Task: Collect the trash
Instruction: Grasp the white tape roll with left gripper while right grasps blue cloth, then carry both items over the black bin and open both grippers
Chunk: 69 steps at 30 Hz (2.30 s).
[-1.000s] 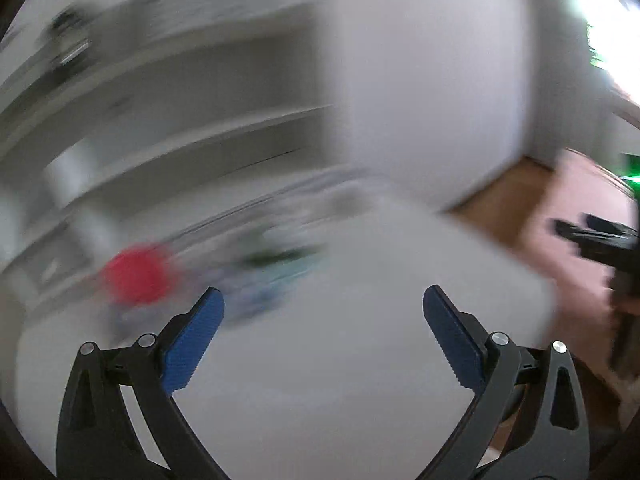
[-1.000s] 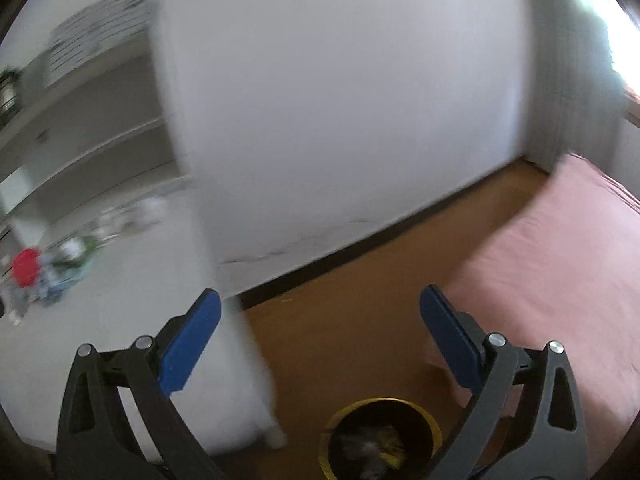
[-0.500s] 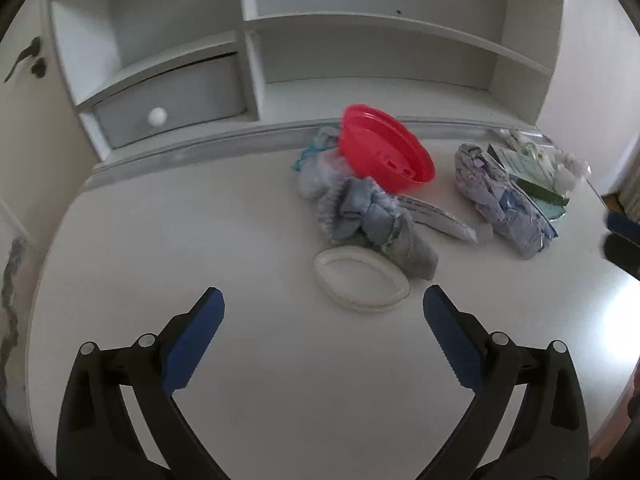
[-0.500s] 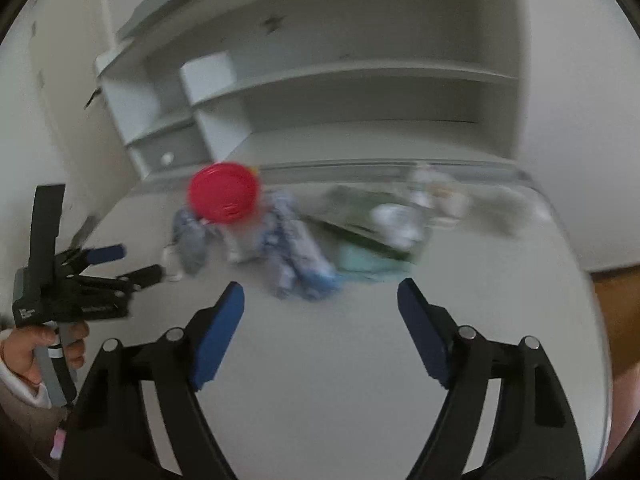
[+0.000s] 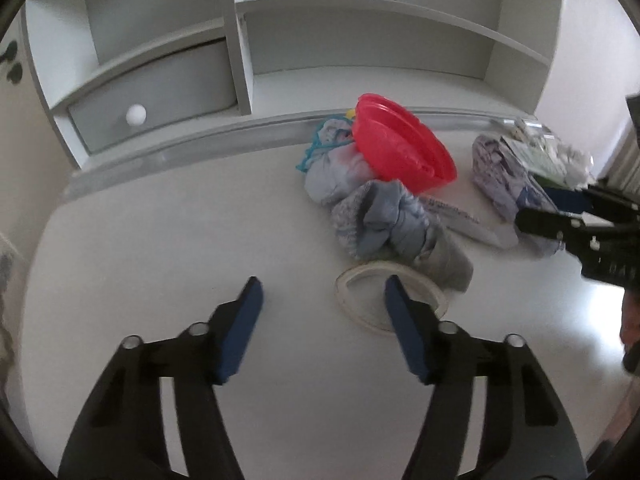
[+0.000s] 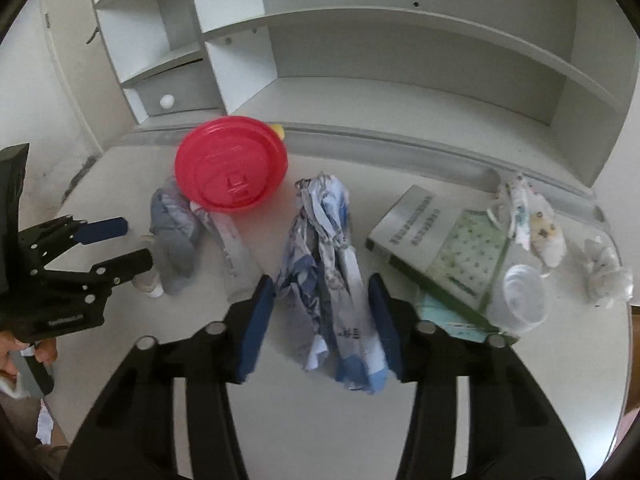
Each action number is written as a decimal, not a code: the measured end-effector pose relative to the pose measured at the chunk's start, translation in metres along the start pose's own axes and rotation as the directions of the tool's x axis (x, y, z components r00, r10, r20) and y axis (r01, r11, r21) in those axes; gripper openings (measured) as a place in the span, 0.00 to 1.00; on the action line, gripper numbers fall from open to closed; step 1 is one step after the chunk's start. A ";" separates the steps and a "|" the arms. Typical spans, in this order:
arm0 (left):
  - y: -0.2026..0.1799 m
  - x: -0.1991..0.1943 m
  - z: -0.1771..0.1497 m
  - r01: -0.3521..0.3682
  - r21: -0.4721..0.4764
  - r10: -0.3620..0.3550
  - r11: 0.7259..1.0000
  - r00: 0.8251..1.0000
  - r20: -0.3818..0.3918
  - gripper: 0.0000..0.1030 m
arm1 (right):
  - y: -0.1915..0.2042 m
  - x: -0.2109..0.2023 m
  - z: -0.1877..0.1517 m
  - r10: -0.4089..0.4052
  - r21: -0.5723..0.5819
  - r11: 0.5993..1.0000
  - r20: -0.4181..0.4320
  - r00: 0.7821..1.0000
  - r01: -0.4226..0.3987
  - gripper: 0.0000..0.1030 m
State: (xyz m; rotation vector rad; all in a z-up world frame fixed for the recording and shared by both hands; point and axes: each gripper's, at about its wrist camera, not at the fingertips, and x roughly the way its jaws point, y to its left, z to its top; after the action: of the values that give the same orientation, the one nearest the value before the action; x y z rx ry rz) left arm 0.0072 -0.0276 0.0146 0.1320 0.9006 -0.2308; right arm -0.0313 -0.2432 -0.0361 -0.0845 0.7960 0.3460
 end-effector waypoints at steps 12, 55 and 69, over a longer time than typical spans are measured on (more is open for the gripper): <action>0.025 -0.013 -0.008 0.007 -0.064 -0.005 0.998 1.000 0.026 0.05 | 0.002 -0.046 -0.002 0.024 0.038 0.999 0.128 0.992 -0.029 0.30; -0.557 0.121 -0.188 0.638 0.540 -0.283 0.549 0.750 -0.598 0.05 | -0.320 -0.132 -0.523 -0.038 0.912 0.350 -0.213 0.976 0.213 0.20; -0.567 0.043 -0.183 0.606 0.658 -0.456 0.447 0.787 -0.415 0.93 | -0.345 -0.198 -0.533 -0.284 0.908 0.234 -0.279 0.917 0.349 0.86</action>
State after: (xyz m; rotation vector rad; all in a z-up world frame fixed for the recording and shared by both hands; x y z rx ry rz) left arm -0.2496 -0.5433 -0.1409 0.6888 0.9507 -1.2503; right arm -0.4090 -0.7298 -0.2872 0.9061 0.9090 -0.6055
